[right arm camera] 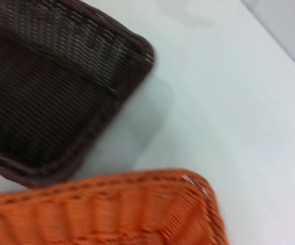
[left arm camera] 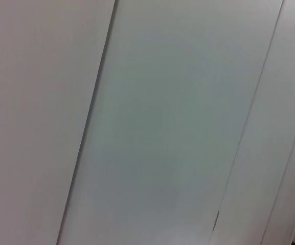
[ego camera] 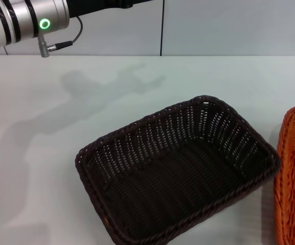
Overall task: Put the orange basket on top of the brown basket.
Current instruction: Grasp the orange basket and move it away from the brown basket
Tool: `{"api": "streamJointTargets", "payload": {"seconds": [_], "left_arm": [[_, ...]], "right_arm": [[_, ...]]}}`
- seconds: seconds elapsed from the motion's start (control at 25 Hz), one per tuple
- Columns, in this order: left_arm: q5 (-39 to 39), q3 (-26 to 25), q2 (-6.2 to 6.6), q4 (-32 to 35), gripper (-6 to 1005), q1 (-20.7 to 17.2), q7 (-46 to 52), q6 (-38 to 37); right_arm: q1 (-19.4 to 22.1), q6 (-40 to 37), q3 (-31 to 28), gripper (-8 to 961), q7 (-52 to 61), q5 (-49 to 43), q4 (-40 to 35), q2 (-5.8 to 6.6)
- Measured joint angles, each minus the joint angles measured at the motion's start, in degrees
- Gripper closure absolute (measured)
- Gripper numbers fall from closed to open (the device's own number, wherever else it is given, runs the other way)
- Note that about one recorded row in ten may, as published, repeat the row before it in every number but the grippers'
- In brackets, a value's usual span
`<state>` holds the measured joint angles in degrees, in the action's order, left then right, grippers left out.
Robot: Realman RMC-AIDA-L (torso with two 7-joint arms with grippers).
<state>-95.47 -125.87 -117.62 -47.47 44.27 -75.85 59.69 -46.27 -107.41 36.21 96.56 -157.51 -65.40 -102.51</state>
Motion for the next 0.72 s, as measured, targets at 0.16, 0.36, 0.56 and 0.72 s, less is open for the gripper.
{"api": "streamJointTargets", "payload": {"seconds": [0.16, 0.36, 0.56, 0.72], "left_arm": [[0.0, 0.0, -0.18, 0.0, 138, -0.3, 0.0, 0.0], [0.1, 0.0, -0.23, 0.7, 138, -0.4, 0.0, 0.0], [0.1, -0.1, -0.22, 1.3, 138, -0.6, 0.0, -0.1], [0.1, -0.1, -0.15, 1.4, 138, -0.7, 0.0, -0.4]], "right_arm": [[-0.3, 3.9, 1.6, 411, 0.2, -2.6, 1.8, -0.46], [0.0, 8.5, 3.9, 417, 0.3, -3.6, 5.0, -1.18], [-0.4, 13.3, 4.1, 424, -0.1, -3.7, 11.0, -1.08], [-0.6, 17.4, 4.6, 428, -0.4, -3.8, 16.8, -0.95]]}}
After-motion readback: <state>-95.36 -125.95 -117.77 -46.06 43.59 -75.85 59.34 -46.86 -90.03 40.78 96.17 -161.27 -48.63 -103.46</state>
